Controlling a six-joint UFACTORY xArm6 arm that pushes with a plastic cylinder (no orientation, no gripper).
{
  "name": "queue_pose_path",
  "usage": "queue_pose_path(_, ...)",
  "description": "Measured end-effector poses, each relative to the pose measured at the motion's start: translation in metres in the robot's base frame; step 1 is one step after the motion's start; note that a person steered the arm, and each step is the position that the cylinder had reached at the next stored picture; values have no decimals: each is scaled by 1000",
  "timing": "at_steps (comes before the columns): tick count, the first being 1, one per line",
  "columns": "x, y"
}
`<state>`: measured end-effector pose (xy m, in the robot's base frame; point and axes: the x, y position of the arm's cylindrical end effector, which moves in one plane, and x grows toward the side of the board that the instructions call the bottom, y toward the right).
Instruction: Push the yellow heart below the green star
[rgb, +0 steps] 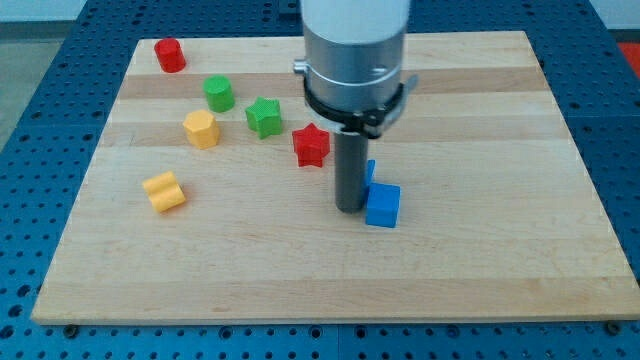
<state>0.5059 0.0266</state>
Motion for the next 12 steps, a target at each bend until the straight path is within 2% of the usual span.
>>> queue_pose_path(2, 22, 48)
queue_pose_path(3, 39, 35)
queue_pose_path(4, 91, -118)
queue_pose_path(5, 73, -274)
queue_pose_path(6, 5, -331)
queue_pose_path(8, -21, -218)
queue_pose_path(9, 7, -164)
queue_pose_path(10, 7, -177)
queue_pose_path(11, -21, -238)
queue_pose_path(12, -64, -204)
